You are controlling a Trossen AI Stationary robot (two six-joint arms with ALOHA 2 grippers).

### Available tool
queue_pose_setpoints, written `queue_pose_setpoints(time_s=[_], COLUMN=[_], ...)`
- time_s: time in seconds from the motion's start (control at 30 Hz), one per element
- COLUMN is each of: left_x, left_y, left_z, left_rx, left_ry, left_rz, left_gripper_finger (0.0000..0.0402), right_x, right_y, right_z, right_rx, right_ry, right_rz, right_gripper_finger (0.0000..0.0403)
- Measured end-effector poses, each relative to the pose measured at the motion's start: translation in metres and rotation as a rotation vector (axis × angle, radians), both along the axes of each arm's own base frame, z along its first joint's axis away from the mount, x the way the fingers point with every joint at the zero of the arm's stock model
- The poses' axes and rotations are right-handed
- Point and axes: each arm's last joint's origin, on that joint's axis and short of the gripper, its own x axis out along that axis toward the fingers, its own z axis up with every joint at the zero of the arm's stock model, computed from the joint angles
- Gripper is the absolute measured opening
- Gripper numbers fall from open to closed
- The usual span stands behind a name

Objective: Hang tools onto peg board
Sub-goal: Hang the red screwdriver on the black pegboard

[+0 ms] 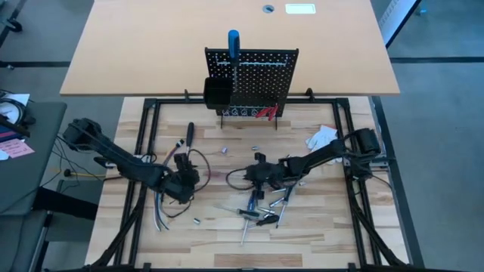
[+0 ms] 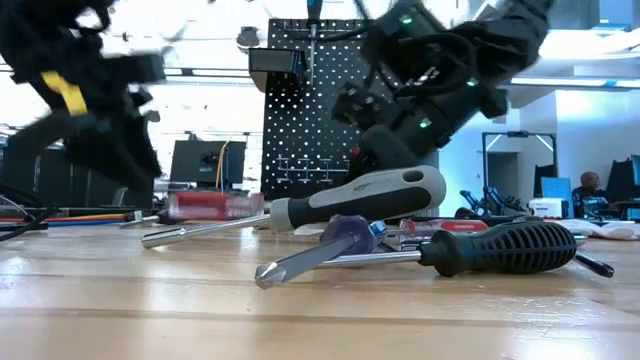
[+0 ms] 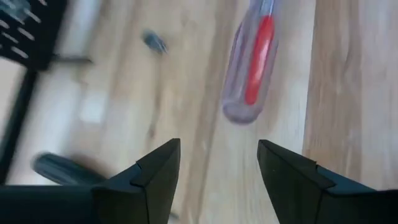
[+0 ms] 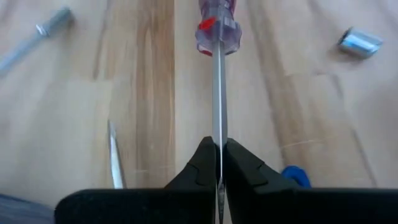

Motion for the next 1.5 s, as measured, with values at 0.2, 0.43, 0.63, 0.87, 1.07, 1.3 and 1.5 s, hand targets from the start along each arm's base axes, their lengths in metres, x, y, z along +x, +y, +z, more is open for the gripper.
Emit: queue_pose_setpoints(time_s=[0.2, 0.43, 0.63, 0.87, 1.07, 1.3, 1.5], left_x=[-0.011, -0.011, 0.0, 0.017, 0.023, 0.023, 0.023], left_y=[-0.015, -0.035, -0.049, -0.062, -0.067, -0.067, -0.067], left_z=[0.019, 0.028, 0.024, 0.012, 0.006, 0.006, 0.006], left_rx=[0.018, 0.001, 0.044, 0.081, 0.106, 0.105, 0.103], left_ry=[-0.216, -0.403, -0.471, -0.51, -0.51, -0.512, -0.514], left_rz=[0.015, 0.002, -0.024, -0.042, -0.063, -0.06, -0.058], left_gripper_finger=[0.0207, 0.0207, 0.0207, 0.0207, 0.0207, 0.0207, 0.0208], right_x=[-0.02, -0.045, -0.06, -0.047, -0.017, 0.012, 0.02], right_y=[-0.002, -0.012, -0.037, -0.087, -0.117, -0.135, -0.151], right_z=[0.036, 0.099, 0.145, 0.159, 0.17, 0.181, 0.18], right_rx=[-0.026, -0.108, -0.149, -0.113, -0.09, -0.097, -0.1], right_ry=[-0.246, -0.612, -1.027, -1.212, -1.32, -1.375, -1.381], right_rz=[-0.063, -0.146, -0.257, -0.397, -0.443, -0.462, -0.521], right_gripper_finger=[0.0014, 0.0014, 0.0014, 0.0014, 0.0014, 0.0014, 0.0014])
